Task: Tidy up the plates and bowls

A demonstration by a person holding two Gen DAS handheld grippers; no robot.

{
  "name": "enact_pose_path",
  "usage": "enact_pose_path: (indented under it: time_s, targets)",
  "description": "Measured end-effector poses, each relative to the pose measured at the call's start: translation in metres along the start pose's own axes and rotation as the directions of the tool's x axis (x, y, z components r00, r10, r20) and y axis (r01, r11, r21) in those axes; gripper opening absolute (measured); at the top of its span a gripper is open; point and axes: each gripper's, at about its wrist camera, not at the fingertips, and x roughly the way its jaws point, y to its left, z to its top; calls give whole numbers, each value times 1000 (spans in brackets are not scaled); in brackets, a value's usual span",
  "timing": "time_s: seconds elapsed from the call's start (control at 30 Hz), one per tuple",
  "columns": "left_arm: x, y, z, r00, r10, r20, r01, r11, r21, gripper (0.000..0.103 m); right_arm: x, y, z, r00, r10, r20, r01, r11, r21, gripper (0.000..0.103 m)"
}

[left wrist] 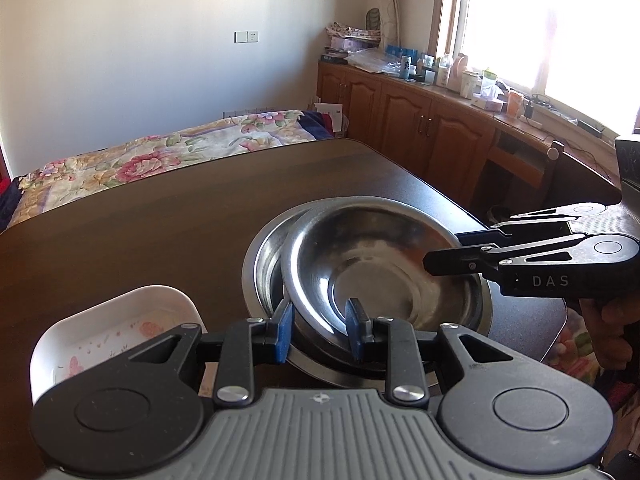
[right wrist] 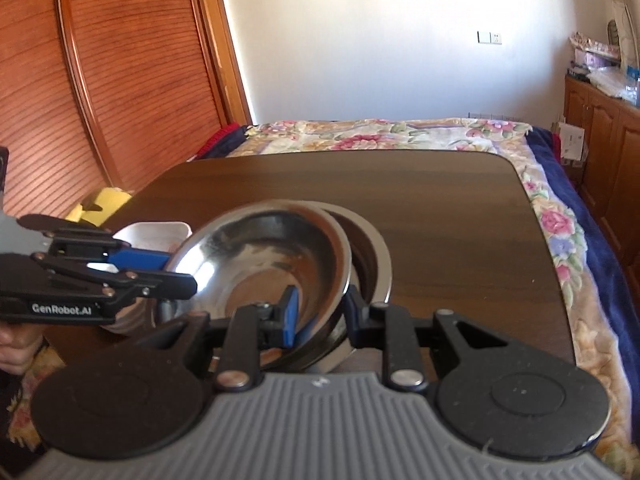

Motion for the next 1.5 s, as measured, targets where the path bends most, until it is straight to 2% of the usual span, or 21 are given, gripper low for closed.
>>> enact_pose_path:
  time_s: [0.3, 0.5, 0.6, 0.83, 0.9, 0.97, 1.07, 1.13, 1.27, 1.33, 1.5]
  targets:
    - [-4, 2, -2, 1000, 1, 14, -1, 1000, -10, 28, 0, 1, 2, 999, -36, 12, 36, 999, -35, 27]
    - [-10, 1, -2, 999, 15, 46, -15, 1000, -11, 28, -8, -1, 2, 997, -51, 64, 52, 998, -24, 27]
    - [-16, 2, -4, 996, 27, 82, -25, 999, -20, 34, -14, -2, -1, 992, -58, 112, 59, 998, -6, 27]
    - [-19, 5, -2, 989, 61, 133, -57, 998, -32, 54, -20, -2, -9, 978, -75, 194, 73, 997, 17, 27]
    - [-19, 4, -4, 988, 72, 140, -69, 997, -24, 63, -20, -4, -12, 976, -74, 205, 71, 997, 21, 30]
    - [-18, 3, -6, 985, 80, 153, -78, 997, -23, 79, -19, -5, -14, 973, -80, 215, 76, 997, 23, 37]
    - [-17, 2, -11, 981, 94, 168, -91, 995, -28, 84, -19, -5, -17, 968, -91, 234, 90, 996, 16, 50]
    - [-15, 2, -15, 981, 95, 171, -89, 995, -40, 86, -17, -5, -19, 966, -92, 241, 91, 996, 16, 58]
    - [-11, 3, -19, 980, 98, 172, -88, 994, -63, 86, -12, -5, -23, 966, -96, 238, 95, 995, 17, 62]
    - [-9, 2, -23, 980, 98, 171, -88, 994, -68, 86, -10, -6, -25, 965, -103, 241, 102, 995, 13, 69]
    - [-3, 4, -30, 981, 90, 170, -76, 993, -88, 86, -8, -4, -29, 962, -108, 252, 108, 994, 13, 71]
